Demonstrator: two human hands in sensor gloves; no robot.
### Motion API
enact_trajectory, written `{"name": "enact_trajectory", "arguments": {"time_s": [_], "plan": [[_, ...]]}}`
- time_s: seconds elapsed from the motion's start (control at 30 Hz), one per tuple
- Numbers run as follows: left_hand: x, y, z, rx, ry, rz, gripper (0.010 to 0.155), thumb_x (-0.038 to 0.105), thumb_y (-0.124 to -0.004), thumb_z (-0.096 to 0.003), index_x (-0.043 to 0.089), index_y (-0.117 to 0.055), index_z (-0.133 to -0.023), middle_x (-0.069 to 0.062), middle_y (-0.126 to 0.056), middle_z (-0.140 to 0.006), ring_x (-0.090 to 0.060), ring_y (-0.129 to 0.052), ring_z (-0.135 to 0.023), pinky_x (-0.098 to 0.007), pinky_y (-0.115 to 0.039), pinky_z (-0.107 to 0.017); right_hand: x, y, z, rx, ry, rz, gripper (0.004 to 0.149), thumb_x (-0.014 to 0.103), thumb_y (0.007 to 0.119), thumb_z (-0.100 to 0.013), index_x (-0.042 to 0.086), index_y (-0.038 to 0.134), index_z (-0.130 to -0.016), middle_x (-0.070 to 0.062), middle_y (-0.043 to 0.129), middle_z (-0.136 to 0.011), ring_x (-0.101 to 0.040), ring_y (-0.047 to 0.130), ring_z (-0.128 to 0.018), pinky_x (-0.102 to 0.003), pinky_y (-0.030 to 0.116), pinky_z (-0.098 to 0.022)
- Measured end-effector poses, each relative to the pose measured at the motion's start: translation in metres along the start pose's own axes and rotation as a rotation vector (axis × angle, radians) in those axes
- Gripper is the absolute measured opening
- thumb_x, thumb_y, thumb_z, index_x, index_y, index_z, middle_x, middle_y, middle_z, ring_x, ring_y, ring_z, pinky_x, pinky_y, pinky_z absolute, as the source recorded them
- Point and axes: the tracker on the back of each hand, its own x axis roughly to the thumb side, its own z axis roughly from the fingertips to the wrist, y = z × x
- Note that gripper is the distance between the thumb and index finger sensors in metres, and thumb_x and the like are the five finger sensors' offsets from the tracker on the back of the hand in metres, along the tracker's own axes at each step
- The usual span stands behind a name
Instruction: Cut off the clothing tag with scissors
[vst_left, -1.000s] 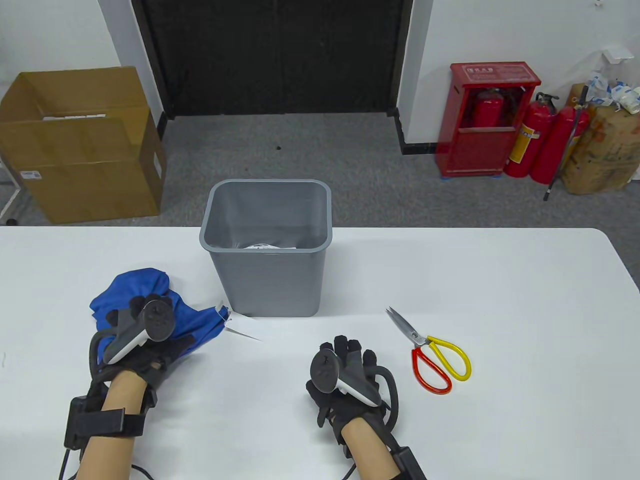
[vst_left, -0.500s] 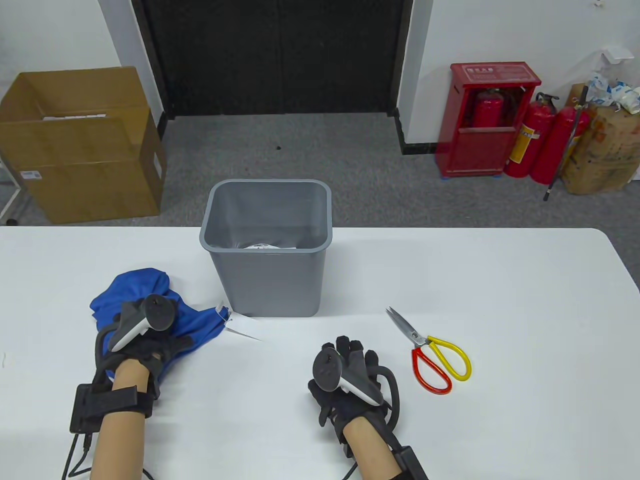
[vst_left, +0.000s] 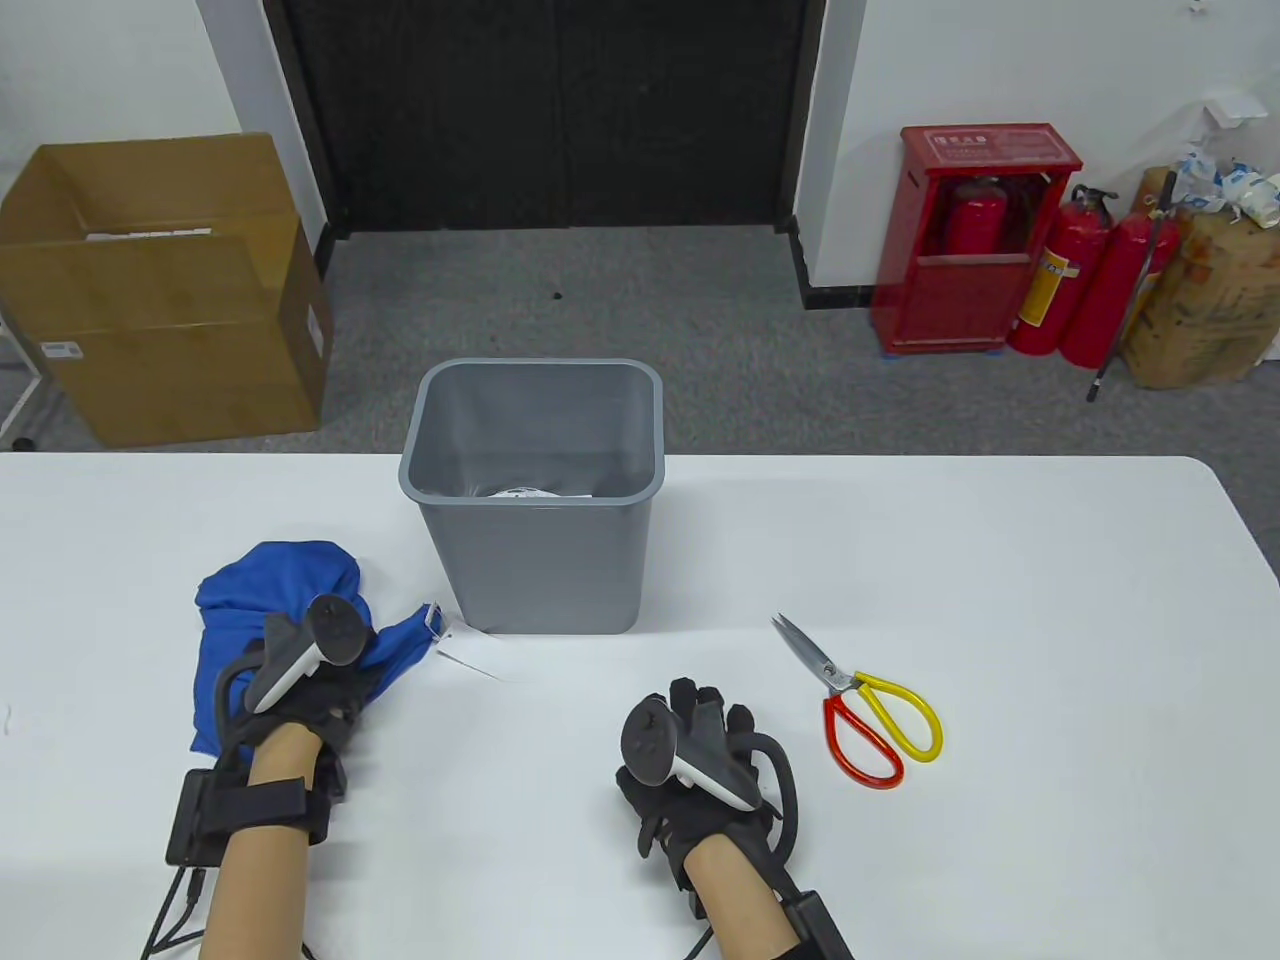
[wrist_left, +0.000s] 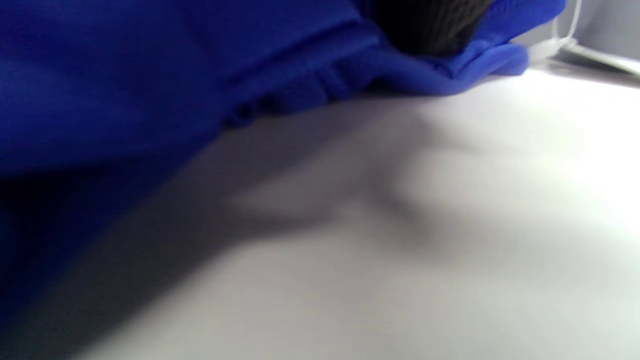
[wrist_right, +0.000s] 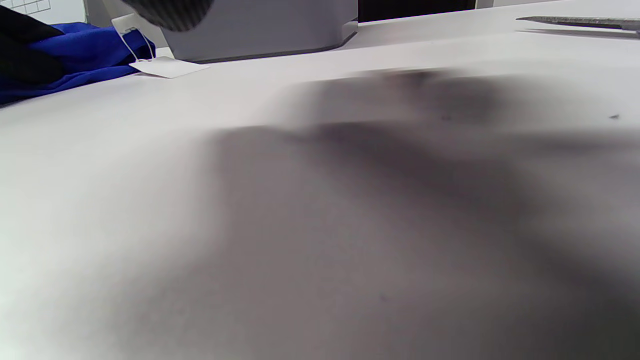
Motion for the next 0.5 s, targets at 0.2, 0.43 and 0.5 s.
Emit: {"name": "enact_trajectory", "arguments": {"time_s": [0.2, 0.43, 0.5], "plan": [[-0.011, 0.011, 0.008, 0.07, -0.001, -0.002, 0.042, 0.045, -0.076, -0.0561, 0.038, -0.076, -0.097, 0.006, -0.078, -0.095, -0.02, -0.066, -0.106, -0.068, -0.045, -0.079, -0.003, 0.001, -0.001, 0.011, 0.005, -0.021, 0.08, 0.056, 0.059, -0.046, 0.015, 0.028, -0.107, -0.019, 0.02, -0.113, -0.049, 0.026, -0.102, -0.07, 0.025, -0.066], [-0.016, 0.043, 0.031, 0.167, -0.078, 0.144, 0.046, 0.04, -0.069, -0.0576, 0.026, -0.064, -0.101, -0.002, -0.072, -0.114, -0.03, -0.074, -0.111, -0.065, -0.048, -0.08, -0.003, 0.001, -0.002, 0.018, 0.004, -0.024, 0.079, 0.056, 0.059, -0.046, 0.015, 0.029, -0.107, -0.019, 0.02, -0.113, -0.049, 0.027, -0.102, -0.07, 0.024, -0.066], [-0.016, 0.053, 0.039, 0.201, -0.093, 0.145, 0.046, 0.04, -0.071, -0.0572, 0.026, -0.065, -0.1, -0.001, -0.08, -0.108, -0.028, -0.085, -0.103, -0.066, -0.05, -0.079, -0.003, 0.002, -0.002, 0.019, 0.001, -0.018, 0.079, 0.056, 0.059, -0.046, 0.015, 0.029, -0.107, -0.019, 0.02, -0.113, -0.049, 0.027, -0.102, -0.07, 0.025, -0.066]]}}
